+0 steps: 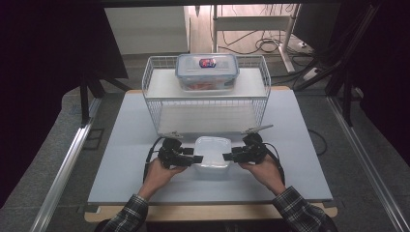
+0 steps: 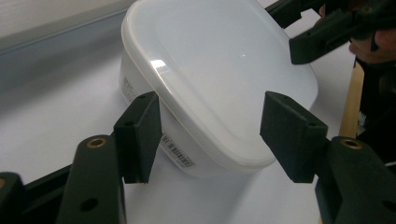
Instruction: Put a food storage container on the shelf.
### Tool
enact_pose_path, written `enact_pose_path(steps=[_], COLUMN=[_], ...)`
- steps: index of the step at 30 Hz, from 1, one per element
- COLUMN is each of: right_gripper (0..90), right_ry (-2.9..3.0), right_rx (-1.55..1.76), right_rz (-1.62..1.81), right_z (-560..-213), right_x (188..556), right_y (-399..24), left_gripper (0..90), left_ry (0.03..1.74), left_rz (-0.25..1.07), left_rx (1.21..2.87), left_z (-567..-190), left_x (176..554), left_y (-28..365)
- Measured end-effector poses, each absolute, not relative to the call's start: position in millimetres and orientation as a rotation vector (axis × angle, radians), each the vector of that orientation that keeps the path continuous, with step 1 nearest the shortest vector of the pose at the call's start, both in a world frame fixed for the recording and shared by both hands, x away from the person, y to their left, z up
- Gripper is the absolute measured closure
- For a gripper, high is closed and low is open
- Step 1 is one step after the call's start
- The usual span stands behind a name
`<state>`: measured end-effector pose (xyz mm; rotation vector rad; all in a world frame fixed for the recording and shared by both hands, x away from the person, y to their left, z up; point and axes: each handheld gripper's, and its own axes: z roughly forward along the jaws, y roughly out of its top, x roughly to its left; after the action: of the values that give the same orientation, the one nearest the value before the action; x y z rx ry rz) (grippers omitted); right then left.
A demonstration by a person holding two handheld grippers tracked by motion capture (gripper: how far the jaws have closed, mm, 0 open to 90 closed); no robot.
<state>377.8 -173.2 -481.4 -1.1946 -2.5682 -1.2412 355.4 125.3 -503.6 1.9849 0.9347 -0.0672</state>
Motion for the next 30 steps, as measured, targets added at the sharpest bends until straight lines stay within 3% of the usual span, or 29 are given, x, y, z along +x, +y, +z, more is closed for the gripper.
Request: enact_pose_path(steps=[4, 14, 30], right_gripper=[51.5, 66.8, 78.7], right_ry=[-2.474, -2.449, -2.305], right_rx=[-1.247, -1.298, -1.374], right_rz=[-1.249, -1.280, -1.440], right_z=[-484.7, -475.9, -478.6], right_x=[381.4, 372.1, 362.4], right_y=[-178.0, -177.3, -184.7], left_gripper=[36.6, 64.2, 73.5], left_ry=[0.970, 1.070, 1.152], left_rz=[-0.067, -0.125, 0.016], left_rx=[1.955, 1.854, 1.743], left_z=[-505.2, -498.8, -496.7], left_x=[361.1, 346.0, 327.2], left_y=[124.5, 141.6, 135.2])
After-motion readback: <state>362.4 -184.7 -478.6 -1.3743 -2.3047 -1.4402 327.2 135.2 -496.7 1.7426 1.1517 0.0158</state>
